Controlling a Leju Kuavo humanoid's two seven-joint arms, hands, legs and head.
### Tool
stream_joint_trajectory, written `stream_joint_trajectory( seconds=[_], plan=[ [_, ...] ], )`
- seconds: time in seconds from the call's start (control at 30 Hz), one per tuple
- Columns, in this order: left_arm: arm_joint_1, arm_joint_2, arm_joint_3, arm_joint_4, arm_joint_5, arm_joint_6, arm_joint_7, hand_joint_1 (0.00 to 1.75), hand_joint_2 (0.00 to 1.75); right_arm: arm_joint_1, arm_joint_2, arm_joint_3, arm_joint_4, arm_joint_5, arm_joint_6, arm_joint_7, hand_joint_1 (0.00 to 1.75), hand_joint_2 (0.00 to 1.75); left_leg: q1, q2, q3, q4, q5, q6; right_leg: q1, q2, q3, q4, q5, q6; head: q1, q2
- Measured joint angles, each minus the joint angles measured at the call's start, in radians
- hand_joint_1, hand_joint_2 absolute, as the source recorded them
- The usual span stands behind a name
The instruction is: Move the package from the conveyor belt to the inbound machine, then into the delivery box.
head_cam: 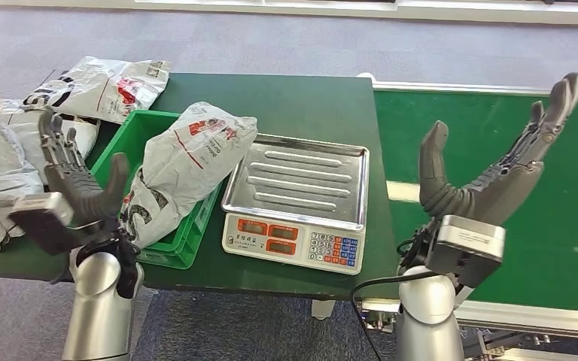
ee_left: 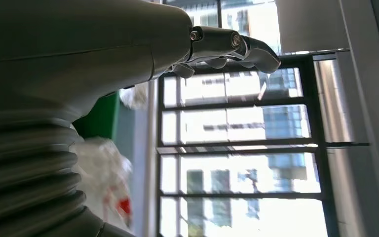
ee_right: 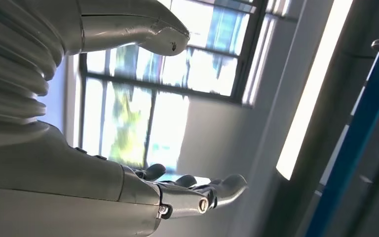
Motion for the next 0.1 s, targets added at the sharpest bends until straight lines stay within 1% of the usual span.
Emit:
stream_joint_trajectory(
  seconds=[0.03,0.07,0.1],
  plan=[
    [0.021,-0.006,0.003,-0.051,0.104,-0.073,-0.019,0.00,1.75,0.006,-0.007,0.019,0.000,-0.093,0.026,-0.021,0.00,1.75,0.000,0.000,0.000,0.000,0.000,0.000,0.000,0.000,0.000,0.000,0.000,0.000,0.000,0.000],
    [0.046,-0.013,0.003,-0.101,0.179,-0.150,-0.036,0.00,1.75,0.019,-0.015,0.041,-0.006,-0.205,0.081,-0.058,0.00,1.75,0.000,-0.001,0.000,0.000,-0.001,0.000,0.000,-0.001,0.000,0.000,-0.001,0.000,0.000,0.000],
    [0.058,-0.017,0.003,-0.128,0.219,-0.192,-0.044,0.00,1.75,0.026,-0.020,0.052,-0.009,-0.261,0.109,-0.077,0.00,1.75,0.000,-0.001,0.000,0.000,-0.001,0.000,0.000,-0.001,0.000,0.000,-0.001,0.000,0.000,0.000]
  ],
)
